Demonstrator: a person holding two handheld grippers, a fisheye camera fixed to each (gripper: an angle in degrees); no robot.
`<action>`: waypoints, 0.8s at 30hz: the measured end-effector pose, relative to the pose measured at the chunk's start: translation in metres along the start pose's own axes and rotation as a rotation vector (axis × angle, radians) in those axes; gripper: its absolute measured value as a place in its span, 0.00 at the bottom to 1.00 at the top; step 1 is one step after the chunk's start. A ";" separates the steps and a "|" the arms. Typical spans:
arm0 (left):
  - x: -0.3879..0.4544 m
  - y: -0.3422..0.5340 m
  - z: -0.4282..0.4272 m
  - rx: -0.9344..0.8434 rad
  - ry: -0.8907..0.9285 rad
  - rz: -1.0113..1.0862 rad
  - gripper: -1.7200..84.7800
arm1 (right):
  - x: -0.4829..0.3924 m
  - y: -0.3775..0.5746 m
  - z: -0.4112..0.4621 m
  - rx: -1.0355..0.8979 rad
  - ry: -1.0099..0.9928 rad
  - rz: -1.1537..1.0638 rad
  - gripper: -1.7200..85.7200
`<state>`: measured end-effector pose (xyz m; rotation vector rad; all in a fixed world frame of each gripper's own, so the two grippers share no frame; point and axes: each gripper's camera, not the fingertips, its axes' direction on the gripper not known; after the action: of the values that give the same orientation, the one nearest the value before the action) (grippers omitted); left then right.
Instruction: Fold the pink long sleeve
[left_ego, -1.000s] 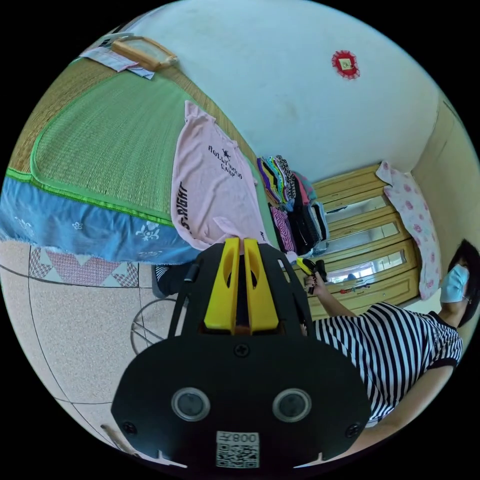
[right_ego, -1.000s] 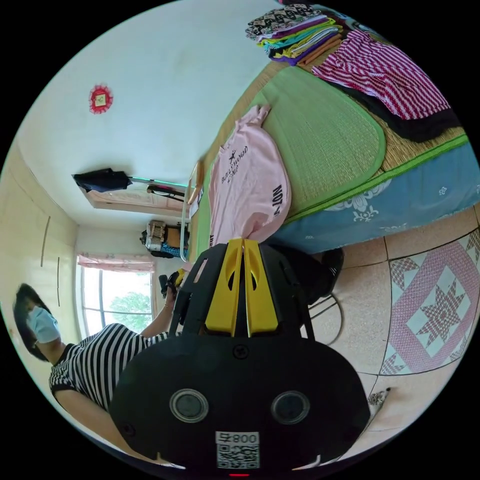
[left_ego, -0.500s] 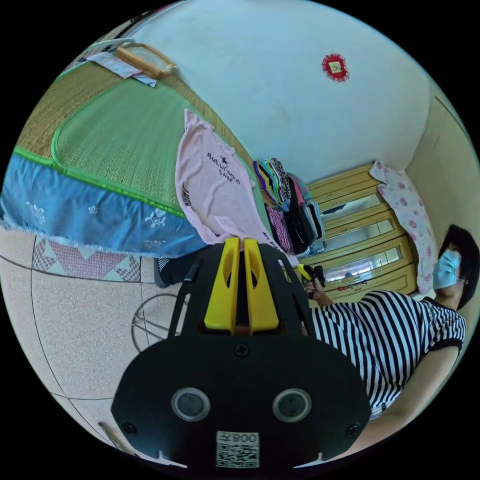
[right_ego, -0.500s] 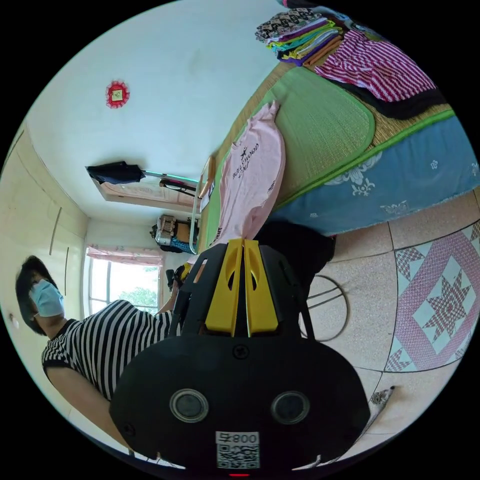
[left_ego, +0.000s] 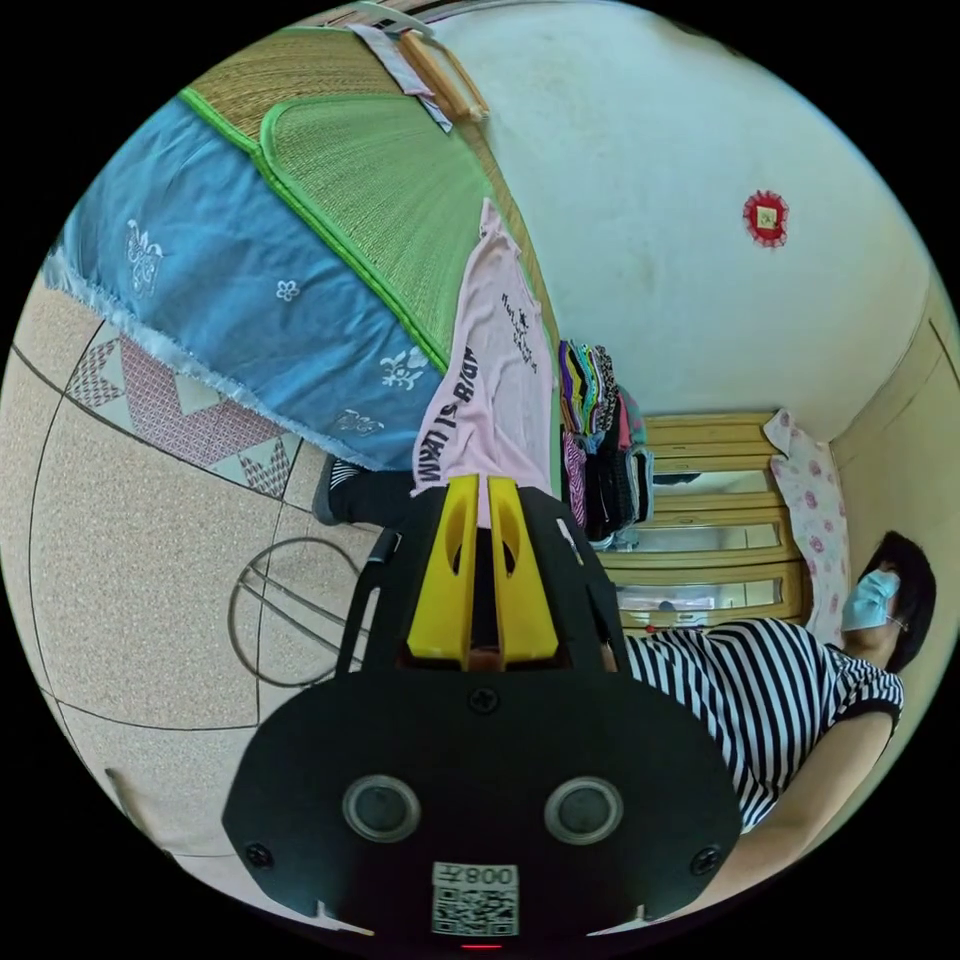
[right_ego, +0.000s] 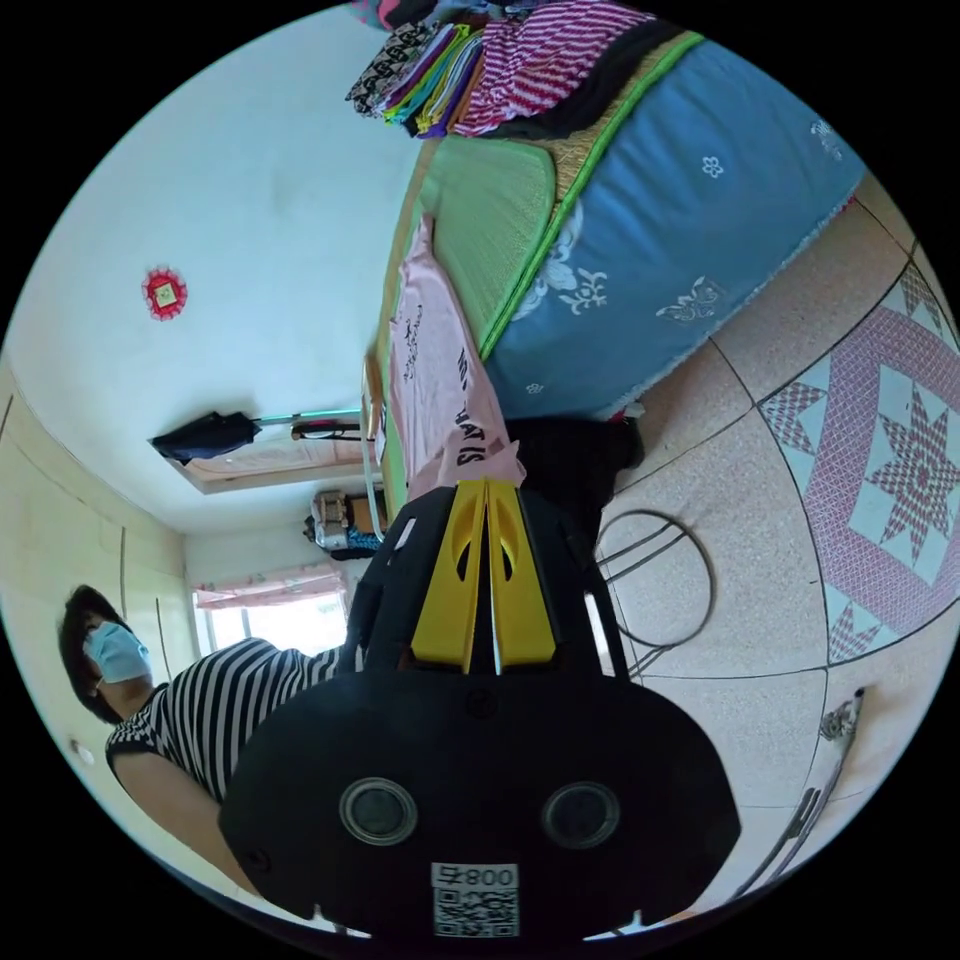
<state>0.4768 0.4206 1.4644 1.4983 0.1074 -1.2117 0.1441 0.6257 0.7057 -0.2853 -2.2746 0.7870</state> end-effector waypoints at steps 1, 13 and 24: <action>0.002 -0.014 0.010 -0.004 0.008 0.005 0.04 | -0.005 -0.006 0.006 0.003 0.013 -0.003 0.02; 0.081 -0.203 0.179 -0.200 0.073 0.217 0.07 | -0.126 -0.167 0.123 0.029 0.139 -0.207 0.04; 0.151 -0.350 0.388 -0.467 0.134 0.397 0.09 | -0.256 -0.374 0.269 0.033 0.422 -0.423 0.10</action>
<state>0.0852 0.1622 1.1898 1.1195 0.1620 -0.7058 0.1540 0.1023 0.6403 0.0472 -1.8320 0.4870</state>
